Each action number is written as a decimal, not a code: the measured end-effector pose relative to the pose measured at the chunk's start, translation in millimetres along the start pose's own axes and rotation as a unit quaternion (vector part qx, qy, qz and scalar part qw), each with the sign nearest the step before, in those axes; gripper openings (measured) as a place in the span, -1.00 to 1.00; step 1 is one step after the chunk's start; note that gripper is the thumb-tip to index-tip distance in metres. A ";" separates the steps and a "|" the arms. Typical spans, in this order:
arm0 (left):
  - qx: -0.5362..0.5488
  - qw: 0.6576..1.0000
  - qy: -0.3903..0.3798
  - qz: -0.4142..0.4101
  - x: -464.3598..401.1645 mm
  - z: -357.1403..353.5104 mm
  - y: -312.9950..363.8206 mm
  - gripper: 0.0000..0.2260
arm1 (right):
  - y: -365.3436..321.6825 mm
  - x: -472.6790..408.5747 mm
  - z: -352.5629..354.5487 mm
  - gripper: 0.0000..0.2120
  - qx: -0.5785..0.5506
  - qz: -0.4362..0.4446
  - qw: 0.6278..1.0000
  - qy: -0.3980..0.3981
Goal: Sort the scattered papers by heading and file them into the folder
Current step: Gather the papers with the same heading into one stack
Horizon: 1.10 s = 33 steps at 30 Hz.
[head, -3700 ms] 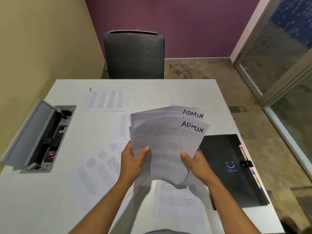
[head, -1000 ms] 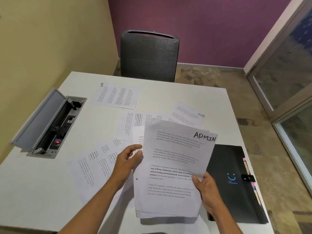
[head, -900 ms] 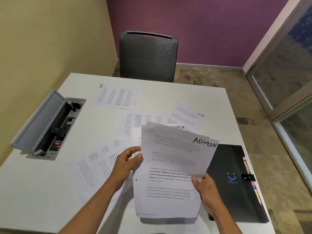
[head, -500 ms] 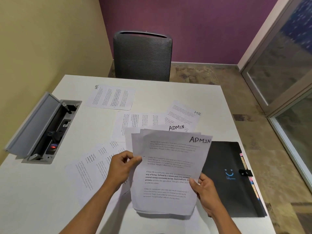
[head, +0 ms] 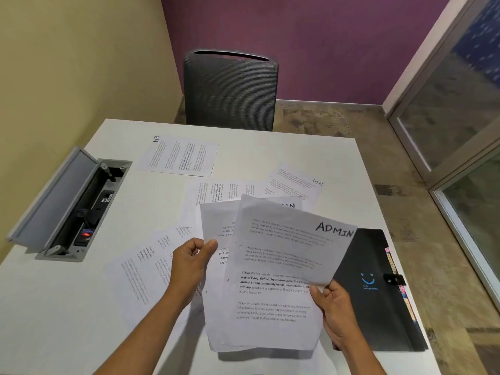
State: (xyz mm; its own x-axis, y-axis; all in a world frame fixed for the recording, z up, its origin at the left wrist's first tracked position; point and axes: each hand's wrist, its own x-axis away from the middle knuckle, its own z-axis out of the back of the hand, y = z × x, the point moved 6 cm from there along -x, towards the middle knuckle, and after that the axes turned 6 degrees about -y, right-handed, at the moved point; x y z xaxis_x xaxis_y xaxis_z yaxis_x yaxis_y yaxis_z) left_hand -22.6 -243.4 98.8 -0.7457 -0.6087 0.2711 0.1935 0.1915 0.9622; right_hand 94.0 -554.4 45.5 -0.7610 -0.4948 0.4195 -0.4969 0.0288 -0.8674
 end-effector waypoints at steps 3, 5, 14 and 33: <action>-0.035 0.999 0.028 -0.005 0.8 0.1 3.1 -0.68 | -1.9 0.4 -0.6 -0.09 0.008 0.006 1.000 0.004; -0.043 0.998 0.049 -0.003 -0.4 2.2 2.2 -0.71 | -3.8 -0.1 -2.8 -0.12 0.007 0.009 1.000 -0.007; -0.114 0.991 0.015 -0.068 -2.6 -6.5 16.6 -0.89 | -2.1 -1.2 -7.4 -0.54 0.014 -0.016 1.000 -0.022; -0.090 0.994 -0.066 0.000 -3.2 -9.2 8.3 -0.47 | 5.2 -5.9 -10.0 -0.12 0.013 -0.030 0.998 -0.049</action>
State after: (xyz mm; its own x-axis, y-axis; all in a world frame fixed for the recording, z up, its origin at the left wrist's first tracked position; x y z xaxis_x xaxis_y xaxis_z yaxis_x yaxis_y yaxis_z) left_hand -12.8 -247.0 106.2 -0.8204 -0.4997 0.2778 0.2967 0.0433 0.9540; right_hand 91.8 -542.7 41.2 -0.6847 -0.5778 0.4442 -0.5289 -0.0254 -0.8483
